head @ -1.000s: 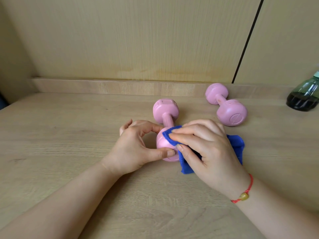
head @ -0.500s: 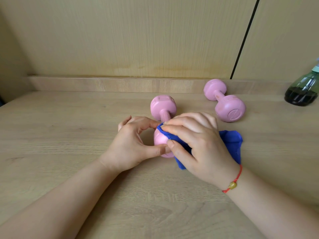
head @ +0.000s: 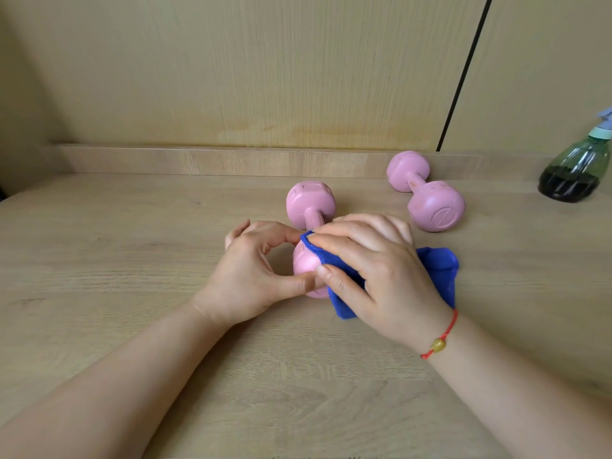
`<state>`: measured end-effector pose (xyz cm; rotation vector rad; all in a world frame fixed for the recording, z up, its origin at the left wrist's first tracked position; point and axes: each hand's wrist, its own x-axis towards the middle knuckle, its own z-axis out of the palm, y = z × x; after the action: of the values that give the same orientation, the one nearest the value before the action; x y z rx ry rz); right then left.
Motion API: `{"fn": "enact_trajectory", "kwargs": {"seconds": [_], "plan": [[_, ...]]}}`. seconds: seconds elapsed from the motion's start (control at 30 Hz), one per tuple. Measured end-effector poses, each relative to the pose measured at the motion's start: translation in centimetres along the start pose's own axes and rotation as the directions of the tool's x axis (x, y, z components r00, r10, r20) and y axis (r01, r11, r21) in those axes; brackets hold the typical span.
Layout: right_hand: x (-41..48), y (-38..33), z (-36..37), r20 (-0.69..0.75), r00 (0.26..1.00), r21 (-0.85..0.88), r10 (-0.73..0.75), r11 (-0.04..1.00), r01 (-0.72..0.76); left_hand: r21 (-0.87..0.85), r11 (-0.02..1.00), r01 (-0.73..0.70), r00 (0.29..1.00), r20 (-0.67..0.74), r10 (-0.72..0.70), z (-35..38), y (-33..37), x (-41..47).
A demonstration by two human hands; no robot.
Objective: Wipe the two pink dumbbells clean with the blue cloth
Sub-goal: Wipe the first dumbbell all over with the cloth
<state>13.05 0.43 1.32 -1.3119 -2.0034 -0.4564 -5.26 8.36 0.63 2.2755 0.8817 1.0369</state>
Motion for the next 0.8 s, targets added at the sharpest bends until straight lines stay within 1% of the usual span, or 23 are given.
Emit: {"fn": "enact_trajectory", "kwargs": {"seconds": [0.13, 0.2, 0.27, 0.37, 0.4, 0.47, 0.57, 0.63, 0.7, 0.8], "plan": [[-0.2, 1.2, -0.7, -0.150, 0.989, -0.055, -0.008, 0.999, 0.000, -0.012, 1.000, 0.008, 1.000, 0.003, -0.008, -0.1, 0.2, 0.0], [-0.6, 1.5, -0.9, -0.173, 0.985, -0.080, -0.005, 0.997, -0.009, -0.012, 1.000, 0.017, 1.000, 0.006, -0.017, 0.0, 0.3, 0.0], [-0.7, 1.2, -0.8, -0.141, 0.990, -0.070, -0.001, 0.997, -0.009, -0.007, 1.000, 0.021, 1.000, 0.008, -0.021, 0.0, 0.2, 0.0], [-0.6, 0.3, -0.1, 0.006, 1.000, -0.003, -0.013, 1.000, 0.013, 0.016, 1.000, 0.000, 1.000, 0.001, 0.000, 0.1, -0.1, -0.1], [-0.5, 0.1, 0.1, 0.035, 0.999, 0.019, -0.019, 1.000, 0.018, 0.021, 1.000, -0.005, 1.000, -0.003, 0.005, 0.1, -0.2, -0.1], [-0.4, 0.3, 0.2, 0.015, 1.000, 0.037, -0.019, 0.999, 0.018, 0.022, 1.000, 0.002, 1.000, -0.009, -0.002, 0.0, -0.2, -0.1], [-0.6, 1.3, -0.3, -0.120, 0.993, 0.012, -0.018, 1.000, 0.020, 0.009, 1.000, 0.013, 1.000, -0.005, -0.013, 0.0, 0.1, -0.1], [-0.8, 1.5, -0.6, -0.145, 0.989, 0.000, -0.020, 1.000, 0.021, 0.003, 1.000, 0.013, 1.000, -0.002, -0.013, 0.1, 0.1, -0.1], [-1.0, 1.2, -0.5, -0.106, 0.994, 0.003, -0.013, 1.000, 0.013, 0.001, 1.000, 0.016, 1.000, 0.002, -0.016, 0.1, 0.1, -0.1], [-0.7, 0.2, 0.0, 0.012, 1.000, 0.022, -0.009, 1.000, 0.009, 0.012, 1.000, -0.003, 1.000, -0.002, 0.003, 0.0, 0.1, -0.1]]}}
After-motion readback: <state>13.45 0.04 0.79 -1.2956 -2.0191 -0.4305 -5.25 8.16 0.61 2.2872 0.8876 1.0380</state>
